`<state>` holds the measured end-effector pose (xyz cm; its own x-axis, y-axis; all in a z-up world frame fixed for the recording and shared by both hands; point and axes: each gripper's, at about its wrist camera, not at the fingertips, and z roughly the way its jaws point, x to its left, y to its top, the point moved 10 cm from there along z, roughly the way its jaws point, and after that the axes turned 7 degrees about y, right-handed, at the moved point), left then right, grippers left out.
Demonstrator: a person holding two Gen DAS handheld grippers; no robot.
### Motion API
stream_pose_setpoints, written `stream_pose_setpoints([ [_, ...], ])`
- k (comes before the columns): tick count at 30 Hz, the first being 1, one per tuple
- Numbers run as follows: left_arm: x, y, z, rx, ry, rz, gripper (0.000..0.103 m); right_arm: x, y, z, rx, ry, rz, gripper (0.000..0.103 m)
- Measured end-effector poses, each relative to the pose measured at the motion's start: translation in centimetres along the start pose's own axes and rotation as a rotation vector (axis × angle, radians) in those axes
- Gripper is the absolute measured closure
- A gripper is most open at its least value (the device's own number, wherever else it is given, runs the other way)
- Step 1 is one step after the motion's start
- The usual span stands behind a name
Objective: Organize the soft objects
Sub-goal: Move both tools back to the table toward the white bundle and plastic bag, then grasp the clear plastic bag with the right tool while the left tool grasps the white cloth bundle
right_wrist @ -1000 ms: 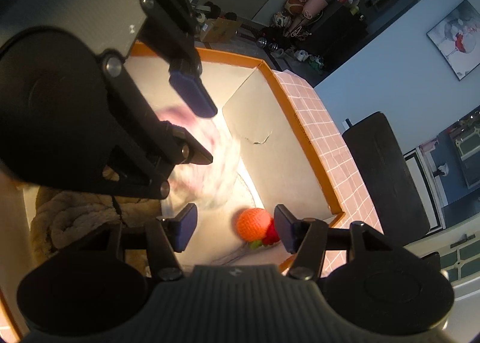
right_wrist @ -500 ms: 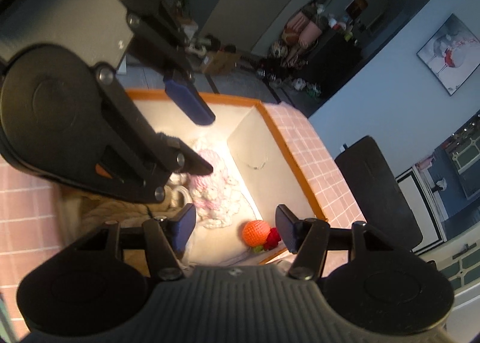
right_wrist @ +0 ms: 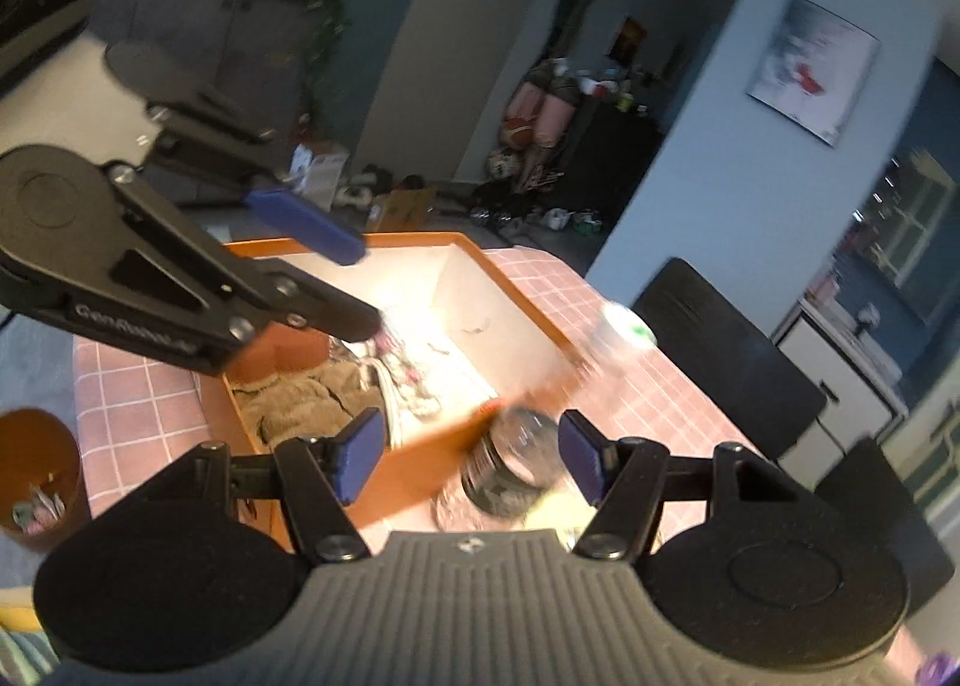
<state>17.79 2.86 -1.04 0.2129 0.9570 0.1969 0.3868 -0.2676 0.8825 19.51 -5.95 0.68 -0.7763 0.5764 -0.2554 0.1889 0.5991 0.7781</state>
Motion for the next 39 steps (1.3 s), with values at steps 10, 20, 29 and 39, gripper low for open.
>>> stream_pose_setpoints([
  [10,-6.4,0.4,1.1,-0.034,-0.077,-0.083,0.06,-6.0,-6.8,-4.1,-0.019,-0.117,0.278,0.034],
  [20,-12.0,0.2,6.1,0.042,-0.168,-0.07,0.06,-11.3,-14.2,-2.7,0.086,-0.2,0.475,0.034],
  [29,-15.0,-1.3,12.4,0.151,-0.176,-0.07,0.06,-15.6,-19.5,0.6,0.175,-0.218,0.507,0.034],
  [39,-15.9,-2.5,17.7,0.236,-0.117,-0.046,0.06,-19.0,-21.5,7.5,0.229,-0.141,0.559,0.01],
])
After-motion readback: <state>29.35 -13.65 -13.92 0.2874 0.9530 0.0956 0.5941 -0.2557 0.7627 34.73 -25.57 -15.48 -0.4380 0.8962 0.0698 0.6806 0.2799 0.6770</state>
